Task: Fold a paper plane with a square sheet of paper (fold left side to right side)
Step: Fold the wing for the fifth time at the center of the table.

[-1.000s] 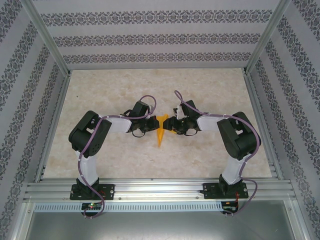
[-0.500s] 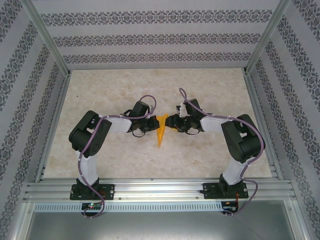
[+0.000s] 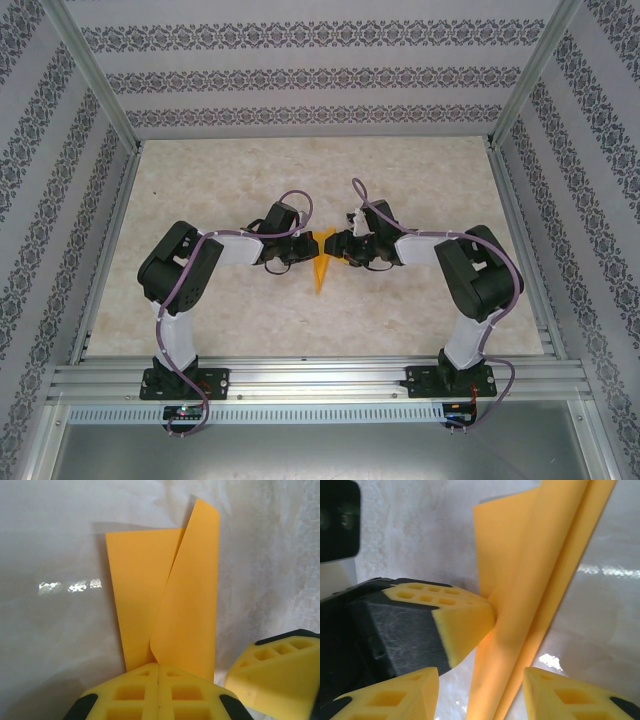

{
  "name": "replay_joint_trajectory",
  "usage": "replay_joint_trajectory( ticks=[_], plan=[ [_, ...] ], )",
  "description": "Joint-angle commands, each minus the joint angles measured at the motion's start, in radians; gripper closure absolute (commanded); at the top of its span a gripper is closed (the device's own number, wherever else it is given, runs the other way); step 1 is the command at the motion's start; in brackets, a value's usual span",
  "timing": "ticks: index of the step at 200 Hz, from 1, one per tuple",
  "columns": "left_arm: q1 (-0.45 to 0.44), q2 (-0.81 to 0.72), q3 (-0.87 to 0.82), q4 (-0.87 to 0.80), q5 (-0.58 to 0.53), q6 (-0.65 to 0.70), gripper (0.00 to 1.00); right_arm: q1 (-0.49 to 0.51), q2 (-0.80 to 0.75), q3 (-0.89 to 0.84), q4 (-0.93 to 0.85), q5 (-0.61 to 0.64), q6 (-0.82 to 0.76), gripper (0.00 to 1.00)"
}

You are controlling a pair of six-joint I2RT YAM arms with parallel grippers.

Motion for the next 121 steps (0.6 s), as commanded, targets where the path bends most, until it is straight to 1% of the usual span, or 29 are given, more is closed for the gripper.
replay_joint_trajectory(
  ticks=[1, 121],
  plan=[
    [0.019, 0.011, 0.007, 0.008, -0.019, 0.029, 1.0, 0.015, 0.023, 0.032, 0.001, 0.018, -0.004, 0.51],
    [0.022, -0.043, 0.014, -0.019, -0.013, 0.039, 1.0, 0.016, 0.06, 0.033, -0.052, 0.044, -0.028, 0.53]
  ],
)
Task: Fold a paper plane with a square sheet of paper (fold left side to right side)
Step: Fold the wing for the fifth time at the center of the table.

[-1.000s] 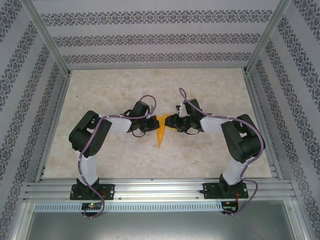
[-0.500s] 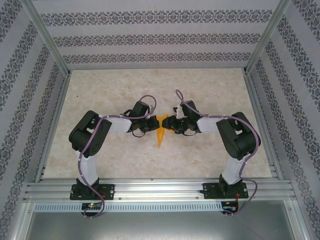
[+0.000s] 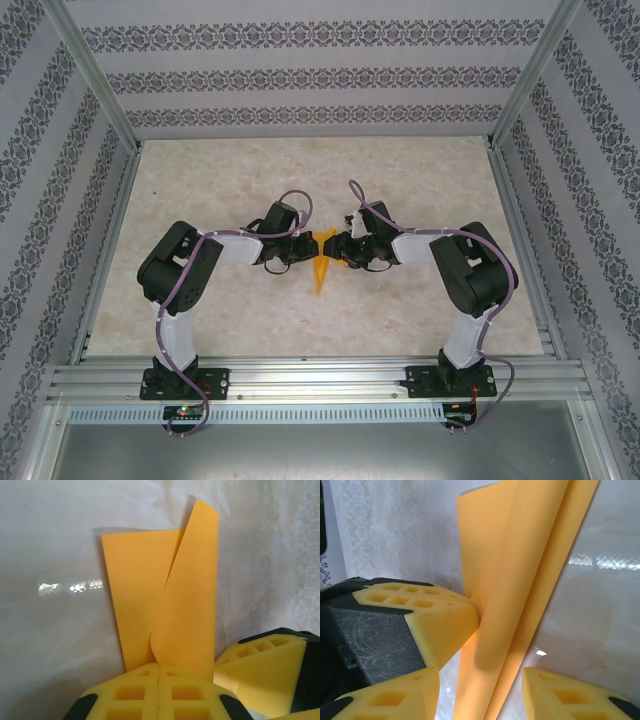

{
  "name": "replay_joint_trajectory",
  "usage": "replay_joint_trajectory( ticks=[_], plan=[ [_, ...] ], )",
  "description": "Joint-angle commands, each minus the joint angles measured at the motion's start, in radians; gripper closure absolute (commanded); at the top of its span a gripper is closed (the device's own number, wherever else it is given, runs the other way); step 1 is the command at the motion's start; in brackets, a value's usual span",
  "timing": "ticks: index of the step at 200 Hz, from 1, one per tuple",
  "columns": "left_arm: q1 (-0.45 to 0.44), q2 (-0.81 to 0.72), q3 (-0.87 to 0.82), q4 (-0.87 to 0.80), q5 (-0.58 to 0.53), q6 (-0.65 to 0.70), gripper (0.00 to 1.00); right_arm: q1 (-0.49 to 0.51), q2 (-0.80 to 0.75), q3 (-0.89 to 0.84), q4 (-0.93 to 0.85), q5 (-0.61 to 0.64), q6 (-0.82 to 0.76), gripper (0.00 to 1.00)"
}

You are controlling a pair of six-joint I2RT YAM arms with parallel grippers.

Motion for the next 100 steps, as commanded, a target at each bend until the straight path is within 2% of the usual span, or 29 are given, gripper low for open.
replay_joint_trajectory(
  ticks=[1, 100],
  plan=[
    [0.018, -0.04, 0.014, -0.017, -0.016, 0.031, 1.0, 0.01, 0.026, 0.016, -0.032, 0.039, -0.025, 0.53],
    [0.018, -0.007, 0.017, -0.011, -0.014, 0.032, 1.0, 0.009, 0.017, 0.02, -0.041, 0.033, -0.032, 0.53]
  ],
)
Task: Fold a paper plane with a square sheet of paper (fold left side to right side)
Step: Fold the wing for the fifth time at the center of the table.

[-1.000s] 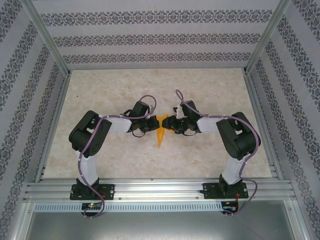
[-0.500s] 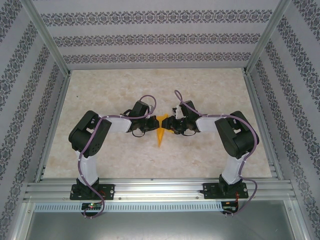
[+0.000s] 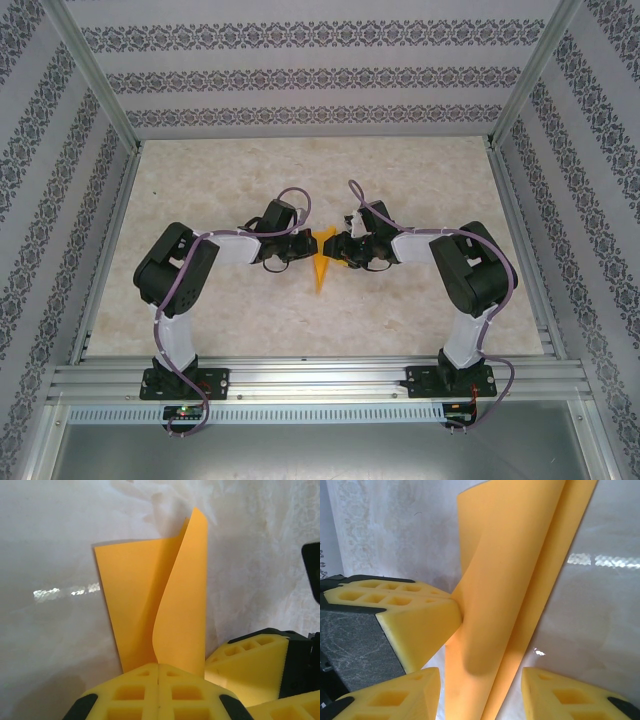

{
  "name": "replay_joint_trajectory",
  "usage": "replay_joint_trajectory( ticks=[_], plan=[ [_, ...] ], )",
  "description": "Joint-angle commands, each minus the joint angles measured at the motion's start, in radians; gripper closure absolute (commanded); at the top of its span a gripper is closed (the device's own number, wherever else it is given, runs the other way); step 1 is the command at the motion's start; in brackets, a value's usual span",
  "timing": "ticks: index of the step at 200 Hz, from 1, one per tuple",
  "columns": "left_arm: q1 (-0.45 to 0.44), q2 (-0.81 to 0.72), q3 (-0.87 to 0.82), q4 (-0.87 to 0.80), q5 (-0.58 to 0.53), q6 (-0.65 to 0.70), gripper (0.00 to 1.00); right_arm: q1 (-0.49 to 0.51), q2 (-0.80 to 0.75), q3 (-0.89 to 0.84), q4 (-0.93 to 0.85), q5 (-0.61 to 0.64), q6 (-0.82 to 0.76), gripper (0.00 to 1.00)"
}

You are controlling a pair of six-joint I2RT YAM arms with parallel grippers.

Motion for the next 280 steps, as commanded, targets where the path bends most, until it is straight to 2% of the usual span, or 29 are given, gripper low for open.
replay_joint_trajectory(
  ticks=[1, 89, 177, 280],
  plan=[
    [0.011, 0.018, 0.019, -0.002, -0.01, 0.018, 1.0, 0.009, 0.012, 0.01, -0.023, 0.03, -0.028, 0.53],
    [0.011, 0.059, 0.028, 0.009, -0.004, 0.014, 1.0, -0.002, -0.038, 0.008, -0.012, 0.01, -0.024, 0.54],
    [0.01, 0.06, 0.029, 0.013, 0.007, 0.017, 1.0, -0.002, -0.04, -0.028, 0.175, 0.001, 0.082, 0.7],
    [0.011, 0.061, 0.037, 0.004, -0.006, 0.018, 1.0, 0.003, 0.017, 0.005, 0.155, 0.02, 0.064, 0.71]
  ],
)
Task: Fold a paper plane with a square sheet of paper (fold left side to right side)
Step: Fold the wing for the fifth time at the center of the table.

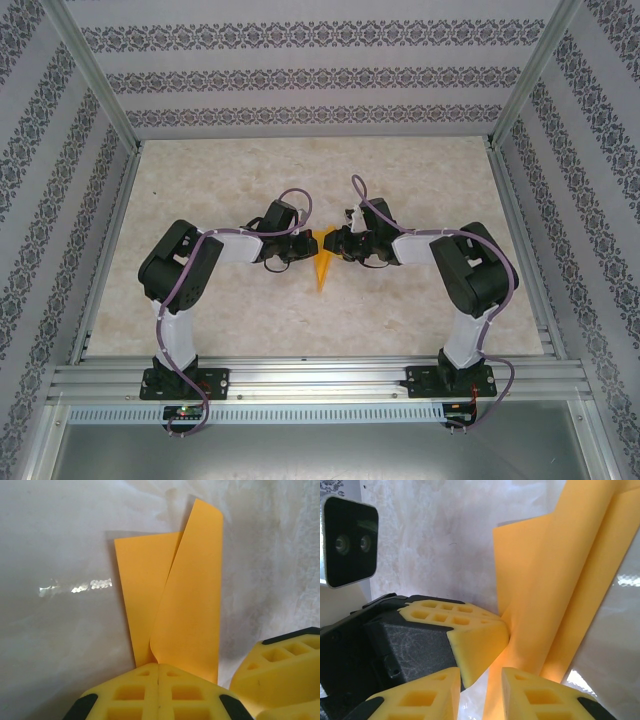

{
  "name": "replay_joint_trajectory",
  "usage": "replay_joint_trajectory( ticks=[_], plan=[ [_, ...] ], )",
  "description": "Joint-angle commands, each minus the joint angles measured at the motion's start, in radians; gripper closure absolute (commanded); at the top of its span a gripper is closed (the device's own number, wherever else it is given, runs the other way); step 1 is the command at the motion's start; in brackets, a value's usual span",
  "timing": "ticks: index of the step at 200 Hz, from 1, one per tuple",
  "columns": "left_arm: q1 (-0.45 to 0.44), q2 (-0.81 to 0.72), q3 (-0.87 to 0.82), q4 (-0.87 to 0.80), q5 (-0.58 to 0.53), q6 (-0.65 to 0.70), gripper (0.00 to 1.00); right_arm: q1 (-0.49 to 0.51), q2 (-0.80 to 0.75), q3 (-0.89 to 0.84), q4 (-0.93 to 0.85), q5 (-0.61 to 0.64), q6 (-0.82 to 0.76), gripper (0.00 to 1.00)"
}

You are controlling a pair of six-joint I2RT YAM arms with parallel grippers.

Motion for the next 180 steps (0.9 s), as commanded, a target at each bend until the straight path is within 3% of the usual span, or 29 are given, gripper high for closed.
replay_joint_trajectory(
  ticks=[1, 180],
  plan=[
    [0.008, 0.023, 0.021, -0.001, -0.014, 0.019, 1.0, 0.005, 0.018, 0.02, 0.01, 0.023, -0.017, 0.71],
    [0.01, 0.029, 0.035, -0.012, -0.024, 0.016, 1.0, 0.007, 0.049, 0.053, -0.128, 0.077, -0.091, 0.71]
  ],
)
